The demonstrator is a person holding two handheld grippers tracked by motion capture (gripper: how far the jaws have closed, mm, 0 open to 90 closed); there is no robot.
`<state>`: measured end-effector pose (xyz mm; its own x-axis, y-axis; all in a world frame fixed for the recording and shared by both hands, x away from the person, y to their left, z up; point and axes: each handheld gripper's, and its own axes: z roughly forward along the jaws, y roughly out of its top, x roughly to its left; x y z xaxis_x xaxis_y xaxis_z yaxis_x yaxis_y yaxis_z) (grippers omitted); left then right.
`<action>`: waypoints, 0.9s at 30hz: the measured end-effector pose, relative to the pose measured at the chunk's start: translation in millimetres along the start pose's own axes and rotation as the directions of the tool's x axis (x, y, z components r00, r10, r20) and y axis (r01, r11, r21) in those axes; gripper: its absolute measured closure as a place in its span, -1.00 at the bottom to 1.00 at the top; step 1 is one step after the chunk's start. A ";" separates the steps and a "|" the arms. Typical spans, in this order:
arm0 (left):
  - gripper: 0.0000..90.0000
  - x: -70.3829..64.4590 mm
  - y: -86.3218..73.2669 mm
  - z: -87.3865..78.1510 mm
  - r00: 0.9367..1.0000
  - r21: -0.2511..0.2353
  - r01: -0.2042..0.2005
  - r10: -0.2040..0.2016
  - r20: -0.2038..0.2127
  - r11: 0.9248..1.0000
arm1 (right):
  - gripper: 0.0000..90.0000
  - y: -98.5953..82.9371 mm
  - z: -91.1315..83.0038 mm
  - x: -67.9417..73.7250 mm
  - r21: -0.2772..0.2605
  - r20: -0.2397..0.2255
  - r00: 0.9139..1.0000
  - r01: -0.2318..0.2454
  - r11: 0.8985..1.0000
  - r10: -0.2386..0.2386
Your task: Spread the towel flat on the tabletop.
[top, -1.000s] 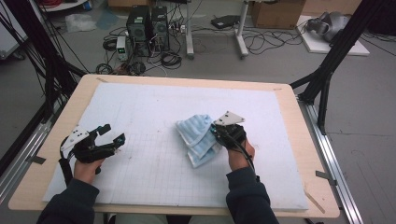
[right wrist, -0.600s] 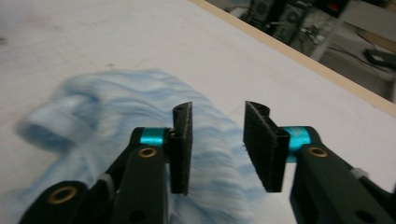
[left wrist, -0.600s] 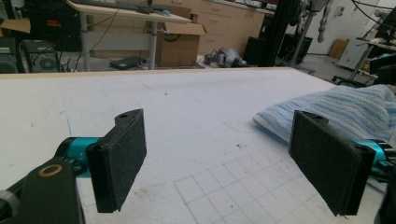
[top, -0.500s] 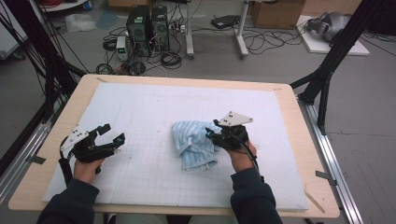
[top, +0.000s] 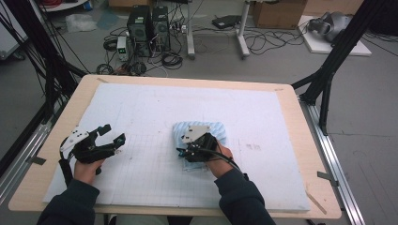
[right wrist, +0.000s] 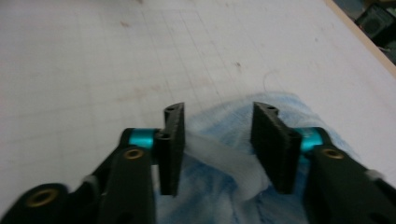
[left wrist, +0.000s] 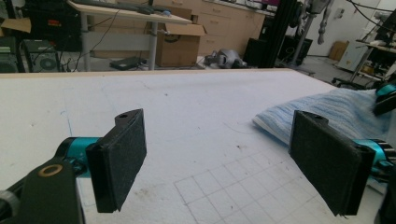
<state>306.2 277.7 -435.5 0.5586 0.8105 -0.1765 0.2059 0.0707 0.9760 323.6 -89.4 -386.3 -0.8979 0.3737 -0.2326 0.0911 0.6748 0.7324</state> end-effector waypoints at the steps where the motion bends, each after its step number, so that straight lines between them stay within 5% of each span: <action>1: -0.57 0.0 0.0 0.0 1.000 0.000 0.000 0.000 0.000 1.000 | 0.27 0.0 0.0 0.0 0.000 0.000 1.000 0.000 1.000 0.000; 2: -0.57 -0.1 -0.3 0.4 1.000 0.003 0.003 -0.003 0.002 1.000 | 0.65 -3.2 3.4 -5.5 0.030 0.015 1.000 0.004 1.000 -0.004; 5: -0.57 -0.4 -0.1 0.1 1.000 0.003 0.001 -0.001 0.001 1.000 | 0.93 -6.4 3.1 -12.0 0.040 0.054 0.998 -0.021 0.999 0.019; 6: -0.56 -0.5 0.1 -0.1 1.000 0.003 -0.002 0.002 0.003 1.000 | 0.98 -9.3 -0.9 -21.1 0.006 0.081 0.994 -0.068 0.998 0.068; 7: -0.56 -0.5 0.1 -0.1 1.000 0.003 -0.002 0.002 0.003 1.000 | 0.98 -9.3 -0.9 -21.1 0.006 0.081 0.994 -0.068 0.998 0.068; 8: -0.56 -0.5 0.2 -0.2 1.000 0.004 -0.004 0.004 0.001 1.000 | 0.99 -12.5 -7.9 -31.2 -0.041 0.101 0.986 -0.132 0.990 0.136; 10: -0.56 -0.7 0.1 -0.2 1.000 0.003 -0.002 0.002 0.001 1.000 | 0.98 -15.8 -13.2 -38.0 -0.067 0.109 0.980 -0.162 0.985 0.168; 15: -0.56 -0.5 -0.5 1.4 1.000 0.003 0.001 -0.001 0.002 1.000 | 0.98 -19.2 -19.9 -42.6 -0.079 0.132 0.974 -0.174 0.982 0.183; 17: -0.56 -0.4 -0.7 1.7 1.000 0.006 0.000 0.000 0.003 1.000 | 0.83 -20.9 -19.2 -44.9 -0.074 0.114 0.976 -0.178 0.981 0.186; 18: -0.56 -0.5 -0.6 1.6 1.000 0.004 0.000 0.000 0.002 1.000 | 0.50 -20.3 -15.8 -42.1 -0.073 0.047 0.979 -0.192 0.979 0.196; 19: -0.56 -0.5 -0.5 1.6 1.000 0.003 0.002 -0.002 0.001 1.000 | 0.50 -20.3 -15.8 -42.1 -0.073 0.047 0.979 -0.192 0.979 0.196; 20: -0.56 -0.3 -0.6 1.5 1.000 0.005 0.000 0.000 0.002 1.000 | 0.16 -17.7 -10.2 -35.7 -0.054 0.011 0.986 -0.168 0.984 0.169; 22: -0.56 -0.7 -0.6 1.5 1.000 0.007 -0.001 0.000 0.003 1.000 | 0.05 -16.0 -2.1 -29.3 -0.012 0.004 0.991 -0.133 0.991 0.133; 25: -0.56 -1.8 -0.6 1.7 1.000 0.007 -0.004 0.004 0.005 1.000 | 0.15 -16.7 6.2 -26.0 0.057 0.044 0.995 -0.091 0.994 0.089; 27: -0.56 -2.9 -0.2 0.9 1.000 0.009 -0.008 0.008 0.005 1.000 | 0.56 -17.9 8.5 -28.3 0.084 0.086 0.993 -0.083 0.993 0.075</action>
<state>305.3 274.8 -435.3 0.5645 0.8079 -0.1693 0.2085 0.0589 0.9762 351.1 -106.6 -398.3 -0.8481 0.4768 -0.2309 0.2008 0.6926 0.6928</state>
